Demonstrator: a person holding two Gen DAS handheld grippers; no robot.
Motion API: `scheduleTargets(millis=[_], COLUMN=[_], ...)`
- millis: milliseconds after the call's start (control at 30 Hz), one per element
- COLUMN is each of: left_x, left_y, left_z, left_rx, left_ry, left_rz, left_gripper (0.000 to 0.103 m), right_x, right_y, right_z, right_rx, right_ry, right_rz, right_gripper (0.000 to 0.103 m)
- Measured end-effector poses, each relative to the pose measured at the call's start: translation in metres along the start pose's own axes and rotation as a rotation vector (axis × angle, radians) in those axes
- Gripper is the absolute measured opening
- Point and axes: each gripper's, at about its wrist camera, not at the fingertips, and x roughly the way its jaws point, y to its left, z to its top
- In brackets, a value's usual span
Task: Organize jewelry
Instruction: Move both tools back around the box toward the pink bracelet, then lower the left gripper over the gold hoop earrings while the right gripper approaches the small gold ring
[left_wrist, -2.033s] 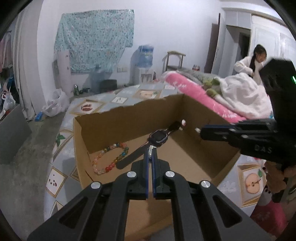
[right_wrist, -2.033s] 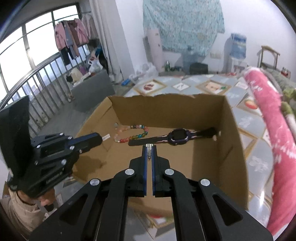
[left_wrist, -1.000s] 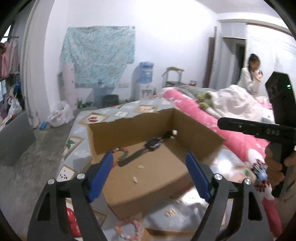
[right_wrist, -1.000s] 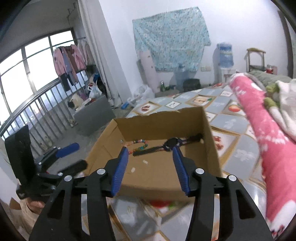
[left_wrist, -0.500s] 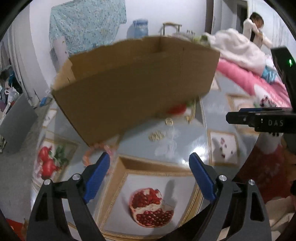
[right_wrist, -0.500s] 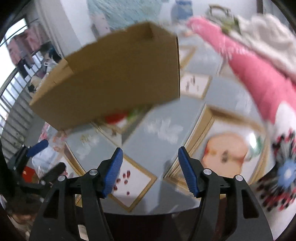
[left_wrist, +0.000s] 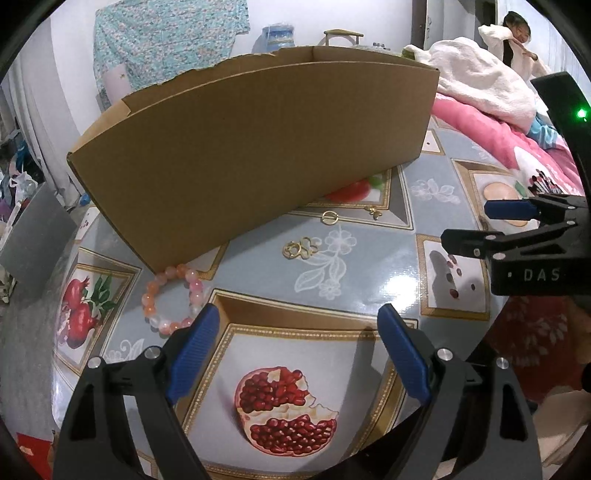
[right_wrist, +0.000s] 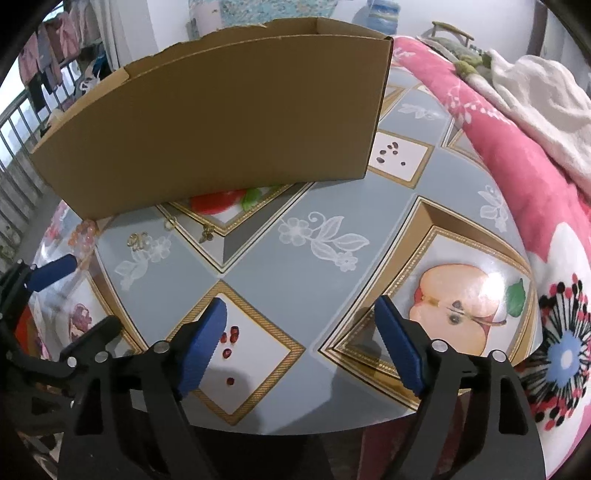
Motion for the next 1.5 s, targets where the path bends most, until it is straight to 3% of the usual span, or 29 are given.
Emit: scheduleTargets(millis=[467,1500], left_x=[0.012,0.014], left_y=[0.006,0.005], left_z=[-0.001,-0.002], left_rx=[-0.05,-0.049], left_ry=[0.031,0.041], left_rz=[-0.028,-0.005], left_gripper=[0.085,0.091], right_x=[0.004,0.002], right_y=[0.002,0.007], right_z=[-0.004,-0.011], right_rx=[-0.023,-0.026], right_ry=[0.02,-0.005], right_rz=[-0.008,-0.015], right_gripper=[0.095,0.095])
